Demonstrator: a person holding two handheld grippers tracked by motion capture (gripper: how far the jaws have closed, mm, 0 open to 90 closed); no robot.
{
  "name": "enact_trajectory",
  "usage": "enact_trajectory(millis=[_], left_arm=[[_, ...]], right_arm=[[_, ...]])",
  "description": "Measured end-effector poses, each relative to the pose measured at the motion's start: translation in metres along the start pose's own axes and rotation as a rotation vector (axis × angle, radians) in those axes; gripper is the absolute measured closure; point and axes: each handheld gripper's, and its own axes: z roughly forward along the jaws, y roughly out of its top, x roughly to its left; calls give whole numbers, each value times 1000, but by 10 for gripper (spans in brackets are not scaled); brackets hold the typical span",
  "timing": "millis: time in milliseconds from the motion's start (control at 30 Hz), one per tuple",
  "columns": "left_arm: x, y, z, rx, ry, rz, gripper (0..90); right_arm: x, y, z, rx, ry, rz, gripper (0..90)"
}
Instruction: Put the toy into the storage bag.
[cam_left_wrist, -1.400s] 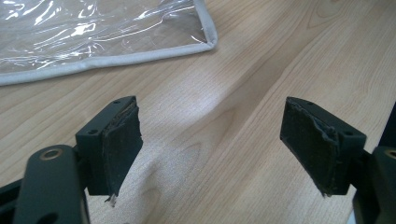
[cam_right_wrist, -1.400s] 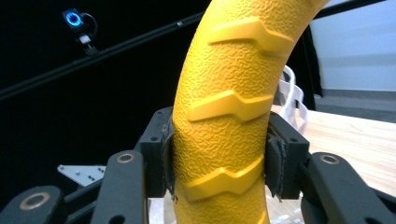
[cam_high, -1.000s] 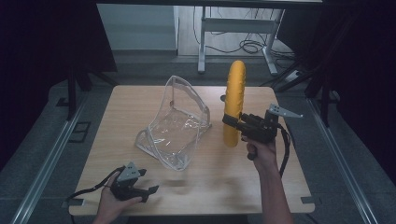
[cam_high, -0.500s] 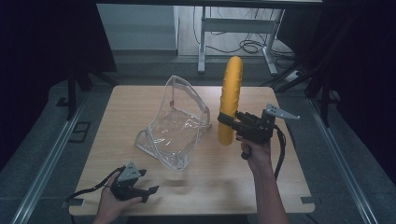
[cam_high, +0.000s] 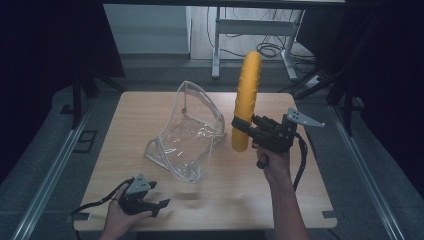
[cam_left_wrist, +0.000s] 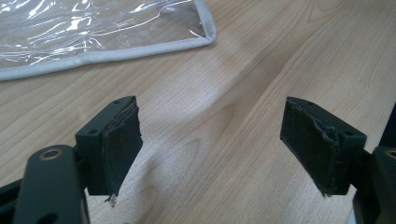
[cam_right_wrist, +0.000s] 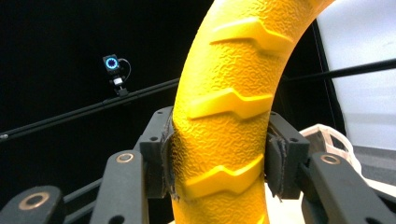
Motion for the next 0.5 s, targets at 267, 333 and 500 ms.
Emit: enact_trajectory(millis=[267, 333, 500], left_arm=[[0, 0, 0, -2, -4, -4, 202], [0, 0, 0, 4, -4, -1, 202], [0, 0, 1, 9, -8, -2, 202]], right_arm=[[12, 12, 3, -30, 19, -24, 508], [15, 15, 5, -36, 22, -37, 507], [20, 20, 11, -54, 28, -46, 508]])
